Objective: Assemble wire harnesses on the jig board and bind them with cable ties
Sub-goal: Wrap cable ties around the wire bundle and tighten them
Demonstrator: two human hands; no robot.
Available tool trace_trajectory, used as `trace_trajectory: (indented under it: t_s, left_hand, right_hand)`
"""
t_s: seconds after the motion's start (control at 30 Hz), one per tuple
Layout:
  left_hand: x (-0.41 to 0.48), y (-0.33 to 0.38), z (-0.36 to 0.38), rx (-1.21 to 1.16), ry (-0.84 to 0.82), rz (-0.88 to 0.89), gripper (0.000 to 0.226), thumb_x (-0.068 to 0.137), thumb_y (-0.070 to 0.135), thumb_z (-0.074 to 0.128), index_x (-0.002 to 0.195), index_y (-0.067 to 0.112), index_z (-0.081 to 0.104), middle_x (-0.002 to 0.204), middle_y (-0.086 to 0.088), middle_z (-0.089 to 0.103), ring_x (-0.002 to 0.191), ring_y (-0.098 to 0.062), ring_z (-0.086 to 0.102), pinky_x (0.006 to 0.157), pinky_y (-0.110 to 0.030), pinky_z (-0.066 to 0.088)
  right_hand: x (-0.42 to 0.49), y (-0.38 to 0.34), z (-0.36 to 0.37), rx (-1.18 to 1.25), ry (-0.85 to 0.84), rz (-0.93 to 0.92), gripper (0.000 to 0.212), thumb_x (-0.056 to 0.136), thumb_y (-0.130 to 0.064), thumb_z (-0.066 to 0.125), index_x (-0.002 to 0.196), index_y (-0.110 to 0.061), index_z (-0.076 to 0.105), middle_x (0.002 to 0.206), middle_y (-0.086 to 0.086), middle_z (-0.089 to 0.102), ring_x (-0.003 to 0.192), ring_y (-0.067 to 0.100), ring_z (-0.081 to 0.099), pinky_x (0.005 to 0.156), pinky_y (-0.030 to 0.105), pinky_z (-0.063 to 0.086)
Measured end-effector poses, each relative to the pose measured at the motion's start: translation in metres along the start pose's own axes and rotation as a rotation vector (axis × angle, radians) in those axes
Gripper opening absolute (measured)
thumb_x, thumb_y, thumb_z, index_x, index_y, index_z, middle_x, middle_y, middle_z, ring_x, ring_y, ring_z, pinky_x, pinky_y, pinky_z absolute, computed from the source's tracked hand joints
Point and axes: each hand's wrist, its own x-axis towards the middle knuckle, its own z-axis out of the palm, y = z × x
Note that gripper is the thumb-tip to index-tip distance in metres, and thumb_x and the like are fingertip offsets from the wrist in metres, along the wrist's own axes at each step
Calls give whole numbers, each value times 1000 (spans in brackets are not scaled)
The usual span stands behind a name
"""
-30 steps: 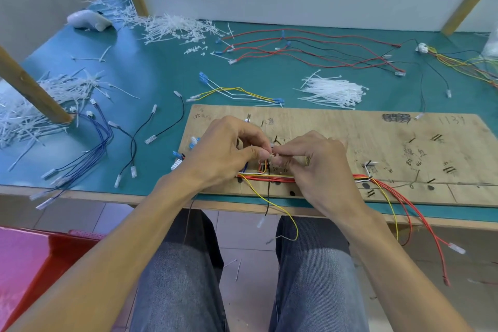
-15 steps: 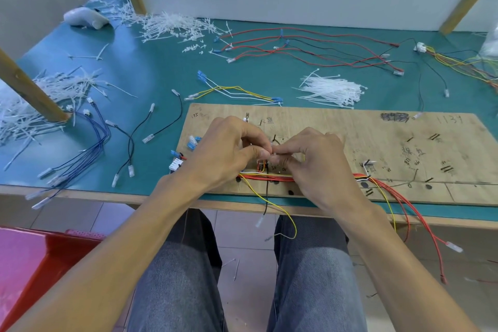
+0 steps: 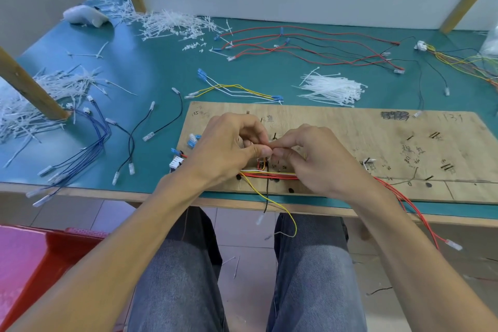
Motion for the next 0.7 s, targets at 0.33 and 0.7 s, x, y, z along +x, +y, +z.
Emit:
trace_trajectory:
  t_s: [0.33,0.7]
  left_hand:
    - [4,-2,-2,-17,-5,4,18,78,20,92,87,25,77,76,14,75,60,6,58,59,-6,40]
    - [12,3,-14,190,-236,74,6,92,27,78,89,32,79,65,24,63,62,-4,52,58,-13,36]
  right_hand:
    - [5,-1,2,120,73,64,16,96,-17,69,95,-29,79,70,-22,71,78,-7,65,69,6,40]
    - [3,-8,-2,268,114,48,40,89,-13,75,100,-27,38,79,-11,77,77,19,67,69,33,48]
